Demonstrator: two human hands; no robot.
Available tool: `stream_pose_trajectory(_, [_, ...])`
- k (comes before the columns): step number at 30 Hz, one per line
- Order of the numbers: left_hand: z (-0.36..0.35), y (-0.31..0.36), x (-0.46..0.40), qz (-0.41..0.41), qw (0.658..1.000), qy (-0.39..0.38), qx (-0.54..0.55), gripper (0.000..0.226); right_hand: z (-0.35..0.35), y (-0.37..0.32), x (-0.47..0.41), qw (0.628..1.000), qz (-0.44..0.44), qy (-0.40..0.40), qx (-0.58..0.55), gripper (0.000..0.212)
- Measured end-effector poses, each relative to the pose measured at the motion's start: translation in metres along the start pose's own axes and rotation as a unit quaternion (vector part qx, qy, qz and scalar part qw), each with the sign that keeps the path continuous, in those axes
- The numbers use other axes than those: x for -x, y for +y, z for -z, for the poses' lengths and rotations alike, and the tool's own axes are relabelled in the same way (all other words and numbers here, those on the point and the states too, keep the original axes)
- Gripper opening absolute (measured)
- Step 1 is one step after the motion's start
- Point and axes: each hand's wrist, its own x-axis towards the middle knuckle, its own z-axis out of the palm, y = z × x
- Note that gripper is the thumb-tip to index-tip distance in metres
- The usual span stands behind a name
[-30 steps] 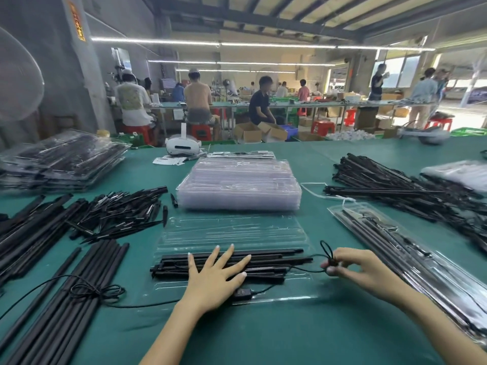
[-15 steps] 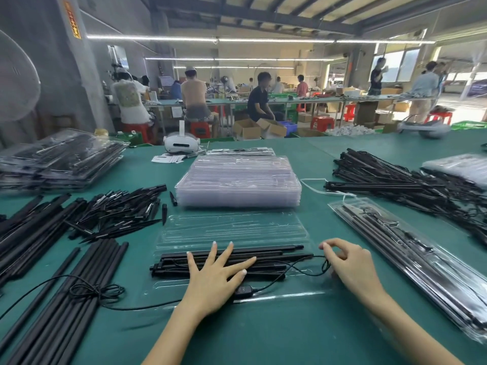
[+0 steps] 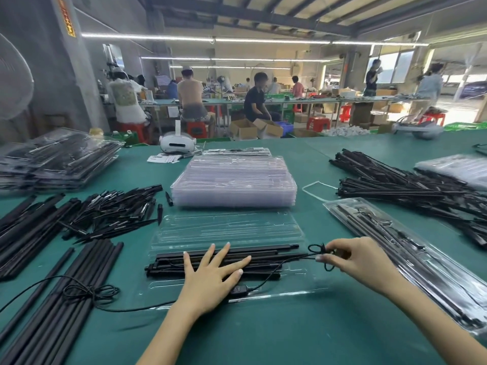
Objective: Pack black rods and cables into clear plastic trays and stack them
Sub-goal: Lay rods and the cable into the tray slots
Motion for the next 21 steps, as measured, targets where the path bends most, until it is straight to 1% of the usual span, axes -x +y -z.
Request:
stream_pose_trajectory(1, [0.0, 0.0, 0.0, 0.0, 1.0, 0.001, 0.0, 0.032, -0.002, 0.001, 0.0, 1.0, 0.008, 0.024, -0.012, 0.033])
stream_pose_trajectory(2, [0.0, 0.0, 0.0, 0.0, 1.0, 0.001, 0.001, 0.032, -0.005, 0.002, 0.0, 0.998, 0.012, 0.043, -0.05, 0.033])
stream_pose_trajectory(4, [0.0, 0.0, 0.001, 0.0, 1.0, 0.003, 0.002, 0.031, -0.014, 0.002, 0.0, 0.982, -0.019, 0.061, -0.176, 0.033])
stream_pose_trajectory(6, [0.0, 0.0, 0.001, 0.0, 1.0, 0.005, 0.004, 0.031, -0.024, 0.002, -0.002, 0.948, -0.072, 0.051, -0.307, 0.041])
stream_pose_trajectory(8, [-0.001, -0.001, 0.001, -0.001, 1.0, 0.006, 0.006, 0.03, -0.033, 0.004, -0.003, 0.902, -0.1, 0.009, -0.42, 0.046])
stream_pose_trajectory(9, [-0.001, -0.001, 0.001, -0.001, 1.0, 0.006, 0.008, 0.03, -0.036, 0.005, -0.003, 0.876, -0.105, -0.013, -0.471, 0.046])
stream_pose_trajectory(10, [-0.001, -0.001, 0.001, 0.0, 1.0, 0.006, 0.009, 0.03, -0.038, 0.004, -0.004, 0.854, -0.108, -0.026, -0.508, 0.044])
stream_pose_trajectory(11, [-0.001, -0.001, 0.0, 0.0, 1.0, 0.006, 0.011, 0.03, -0.039, 0.003, -0.004, 0.847, -0.105, -0.029, -0.521, 0.042])
stream_pose_trajectory(12, [-0.002, -0.002, 0.0, 0.0, 1.0, 0.007, 0.013, 0.03, -0.039, 0.002, -0.005, 0.854, -0.094, -0.029, -0.51, 0.041])
stream_pose_trajectory(14, [-0.003, -0.002, 0.0, 0.0, 1.0, 0.008, 0.015, 0.03, -0.042, 0.001, -0.008, 0.887, -0.051, -0.019, -0.458, 0.034])
stream_pose_trajectory(16, [-0.004, -0.002, 0.0, 0.0, 1.0, 0.008, 0.015, 0.03, -0.045, 0.0, -0.013, 0.923, -0.009, 0.012, -0.385, 0.026])
stream_pose_trajectory(18, [-0.004, -0.003, 0.0, 0.001, 1.0, 0.009, 0.017, 0.03, -0.045, 0.0, -0.02, 0.956, 0.032, 0.078, -0.281, 0.017])
stream_pose_trajectory(19, [-0.004, -0.003, 0.0, 0.0, 1.0, 0.009, 0.019, 0.03, -0.044, -0.001, -0.024, 0.964, 0.052, 0.116, -0.235, 0.013])
stream_pose_trajectory(21, [-0.004, -0.003, 0.0, -0.004, 1.0, 0.009, 0.022, 0.03, -0.042, -0.005, -0.031, 0.964, 0.083, 0.173, -0.186, 0.008])
